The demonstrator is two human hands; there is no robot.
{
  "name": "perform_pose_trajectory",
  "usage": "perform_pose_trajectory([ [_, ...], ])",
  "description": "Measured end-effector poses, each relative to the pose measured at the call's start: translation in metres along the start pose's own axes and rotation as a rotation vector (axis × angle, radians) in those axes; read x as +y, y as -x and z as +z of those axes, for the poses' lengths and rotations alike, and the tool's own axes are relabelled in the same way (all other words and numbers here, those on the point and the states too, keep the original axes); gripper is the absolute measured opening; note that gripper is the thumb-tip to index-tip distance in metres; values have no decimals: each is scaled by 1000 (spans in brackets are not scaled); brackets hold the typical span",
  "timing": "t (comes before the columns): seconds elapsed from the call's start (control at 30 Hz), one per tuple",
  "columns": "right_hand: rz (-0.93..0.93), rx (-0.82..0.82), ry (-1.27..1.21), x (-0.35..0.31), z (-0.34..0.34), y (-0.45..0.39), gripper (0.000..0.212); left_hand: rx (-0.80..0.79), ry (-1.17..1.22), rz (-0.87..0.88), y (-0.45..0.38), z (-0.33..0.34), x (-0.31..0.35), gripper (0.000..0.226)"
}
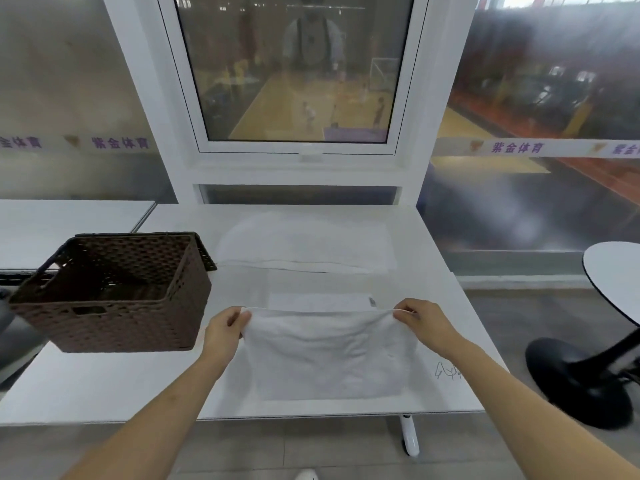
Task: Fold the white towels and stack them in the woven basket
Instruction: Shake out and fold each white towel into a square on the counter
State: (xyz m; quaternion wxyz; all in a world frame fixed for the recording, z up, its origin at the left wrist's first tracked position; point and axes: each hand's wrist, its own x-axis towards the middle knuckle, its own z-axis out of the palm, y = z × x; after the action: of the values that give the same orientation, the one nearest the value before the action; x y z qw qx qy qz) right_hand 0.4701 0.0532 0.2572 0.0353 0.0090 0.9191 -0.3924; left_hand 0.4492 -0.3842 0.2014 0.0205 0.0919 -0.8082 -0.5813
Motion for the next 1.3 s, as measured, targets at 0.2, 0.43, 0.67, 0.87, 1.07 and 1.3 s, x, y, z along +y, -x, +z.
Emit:
perform_pose_trajectory([
  [0.2, 83, 35, -48, 19, 29, -71, 17, -8, -27, -68, -69, 24, -25, 29],
  [0.43, 158, 17, -34, 43, 53, -155, 13, 8, -17, -178, -131, 56, -38, 18],
  [0.67, 203, -40, 28, 71, 75, -223, 12, 3, -18, -226, -199, 76, -66, 15],
  [0.87, 204, -78, 178, 105, 107, -264, 14, -35, -37, -253, -237, 98, -89, 14],
  [1.07, 95, -120, 384, 131, 131, -292, 17, -105, -211, -198, -255, 106, -114, 20],
  [1.3, 78, -58, 633, 154, 159, -310, 14, -53, -391, -221, -280, 113, -149, 13],
])
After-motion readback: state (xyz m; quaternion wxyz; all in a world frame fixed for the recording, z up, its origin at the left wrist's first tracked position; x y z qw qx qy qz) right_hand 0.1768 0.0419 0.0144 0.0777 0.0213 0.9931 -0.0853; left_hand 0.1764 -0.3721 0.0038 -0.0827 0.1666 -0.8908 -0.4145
